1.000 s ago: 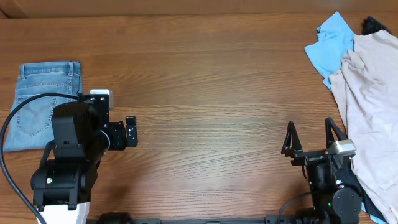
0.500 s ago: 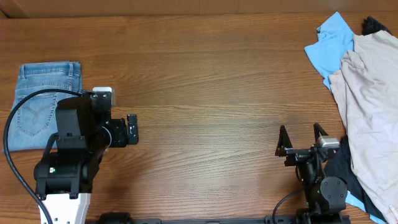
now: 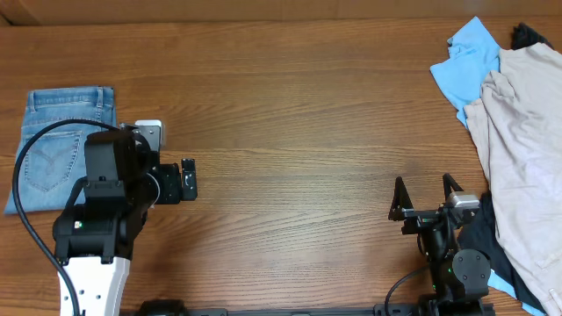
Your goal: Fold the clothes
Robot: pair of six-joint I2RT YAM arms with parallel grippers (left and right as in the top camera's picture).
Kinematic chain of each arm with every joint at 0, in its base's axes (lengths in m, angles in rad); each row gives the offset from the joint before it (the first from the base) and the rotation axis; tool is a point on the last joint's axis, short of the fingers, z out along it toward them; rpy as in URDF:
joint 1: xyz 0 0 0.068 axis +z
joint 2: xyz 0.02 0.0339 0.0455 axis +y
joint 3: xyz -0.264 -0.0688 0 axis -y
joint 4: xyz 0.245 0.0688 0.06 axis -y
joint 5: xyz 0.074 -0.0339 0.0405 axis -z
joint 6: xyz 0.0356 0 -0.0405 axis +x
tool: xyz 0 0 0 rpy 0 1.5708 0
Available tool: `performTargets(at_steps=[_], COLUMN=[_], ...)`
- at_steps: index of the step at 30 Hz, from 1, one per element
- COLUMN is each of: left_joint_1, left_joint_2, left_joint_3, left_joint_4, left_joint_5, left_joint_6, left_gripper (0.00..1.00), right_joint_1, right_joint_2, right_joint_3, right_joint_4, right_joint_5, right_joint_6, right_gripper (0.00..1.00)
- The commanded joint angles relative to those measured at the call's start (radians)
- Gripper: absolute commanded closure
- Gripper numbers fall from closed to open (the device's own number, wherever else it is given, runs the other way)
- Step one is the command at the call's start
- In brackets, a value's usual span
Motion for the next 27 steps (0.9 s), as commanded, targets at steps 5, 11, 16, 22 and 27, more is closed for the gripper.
performTargets(at_steps=[5,11,16,22,27], left_joint_1=[0.010,0.011,0.010,0.010,0.010], left_joint_2=[0.049,0.057,-0.066,-0.357,-0.602], left_joint_3=[-0.003,-0.003,-0.003,-0.108,-0.349], left_joint_4=[0.005,0.004,-0.024,0.073,0.267], left_joint_5=[0.014,0.014,0.012,-0.016,-0.010], left_joint_6=[-0.018,-0.018,-0.016,0.094,0.109], left_gripper=[0.00,0.00,0.00,0.00,0.00], right_joint_1=[-0.004,-0.004,-0.004,-0.004,-0.004], right_joint_2=[-0.009,-0.009,-0.009,-0.009,-0.009], right_joint_3=[-0.011,-0.011,-0.011,-0.011,-0.011], right_joint_4=[0.006,0.006,0.006,0.006,0.006], right_joint_5=[-0.005,-0.005,-0.005,-0.005,-0.005], right_joint_6=[0.003,0.003,0.003,0.003,0.003], right_gripper=[0.00,0.00,0.00,0.00,0.00])
